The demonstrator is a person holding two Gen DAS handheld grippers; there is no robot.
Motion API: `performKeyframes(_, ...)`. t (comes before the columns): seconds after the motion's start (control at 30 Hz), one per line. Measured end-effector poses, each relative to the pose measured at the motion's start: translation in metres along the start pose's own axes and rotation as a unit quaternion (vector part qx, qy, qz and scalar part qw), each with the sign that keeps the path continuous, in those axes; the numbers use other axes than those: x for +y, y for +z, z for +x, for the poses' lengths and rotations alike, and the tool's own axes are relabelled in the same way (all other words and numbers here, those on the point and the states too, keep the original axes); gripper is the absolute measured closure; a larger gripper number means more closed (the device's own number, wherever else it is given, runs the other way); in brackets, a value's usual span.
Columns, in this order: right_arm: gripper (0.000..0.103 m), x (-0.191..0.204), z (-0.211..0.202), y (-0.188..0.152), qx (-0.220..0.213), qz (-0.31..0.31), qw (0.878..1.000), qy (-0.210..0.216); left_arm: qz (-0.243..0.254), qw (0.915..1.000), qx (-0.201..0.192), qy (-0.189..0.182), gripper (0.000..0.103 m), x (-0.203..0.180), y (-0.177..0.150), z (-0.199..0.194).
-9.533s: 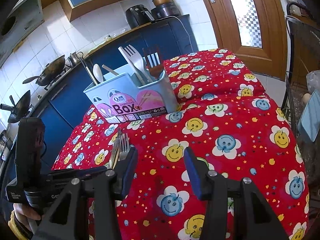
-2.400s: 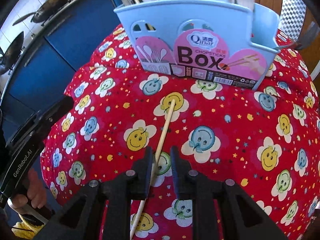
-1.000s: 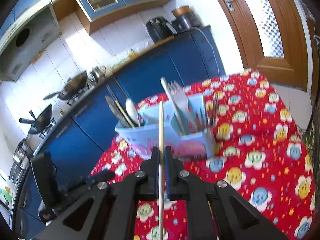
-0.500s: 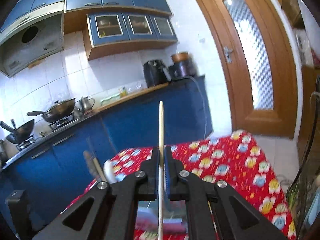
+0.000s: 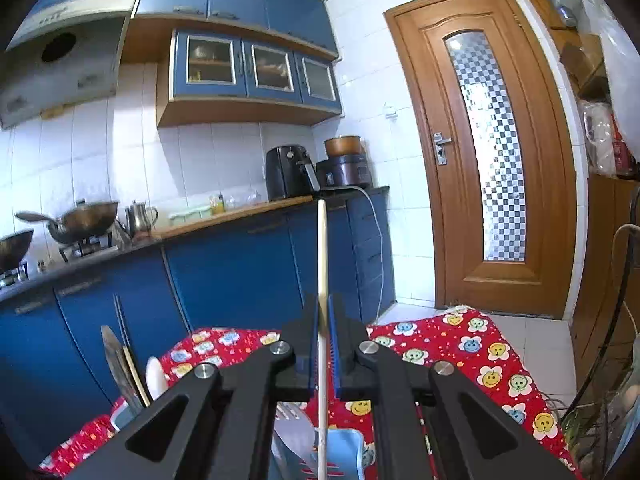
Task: Organize utensils
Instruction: 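Lift the wooden chopstick with the right gripper and lower it into the box, then open the right gripper to release the chopstick and withdraw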
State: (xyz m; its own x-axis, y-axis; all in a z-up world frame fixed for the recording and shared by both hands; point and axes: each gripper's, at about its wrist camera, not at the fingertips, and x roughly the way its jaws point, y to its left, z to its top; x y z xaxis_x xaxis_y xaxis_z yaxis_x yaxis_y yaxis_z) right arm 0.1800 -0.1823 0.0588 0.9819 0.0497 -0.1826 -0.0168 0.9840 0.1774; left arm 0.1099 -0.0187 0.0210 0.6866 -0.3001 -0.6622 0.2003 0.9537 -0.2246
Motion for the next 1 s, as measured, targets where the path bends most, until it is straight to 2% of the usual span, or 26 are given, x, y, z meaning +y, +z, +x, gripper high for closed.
performKeyframes(0.17, 0.096, 0.002, -0.002, -0.005, 0.011, -0.007, 1.000, 0.004, -0.001, 1.0000, 0.003, -0.001, 0.083, 0.001, -0.001, 0.002)
performKeyframes(0.3, 0.072, 0.004, -0.010, -0.001, 0.016, -0.005, 1.000, 0.014, 0.000, 1.0000, 0.001, -0.001, 0.083, 0.000, -0.002, 0.000)
performKeyframes(0.47, 0.072, 0.007, -0.029, 0.006, 0.020, 0.005, 0.999, 0.032, 0.007, 1.0000, -0.005, -0.002, 0.083, -0.004, -0.002, -0.008)
performKeyframes(0.7, 0.070, 0.012, -0.070, 0.007, 0.048, 0.016, 0.998, 0.049, 0.010, 0.9997, -0.021, -0.003, 0.083, -0.007, -0.004, -0.026)
performKeyframes(1.0, 0.069, 0.023, -0.116, -0.024, 0.117, 0.018, 0.992, 0.045, 0.022, 0.9990, -0.040, -0.002, 0.083, -0.015, -0.013, -0.048)
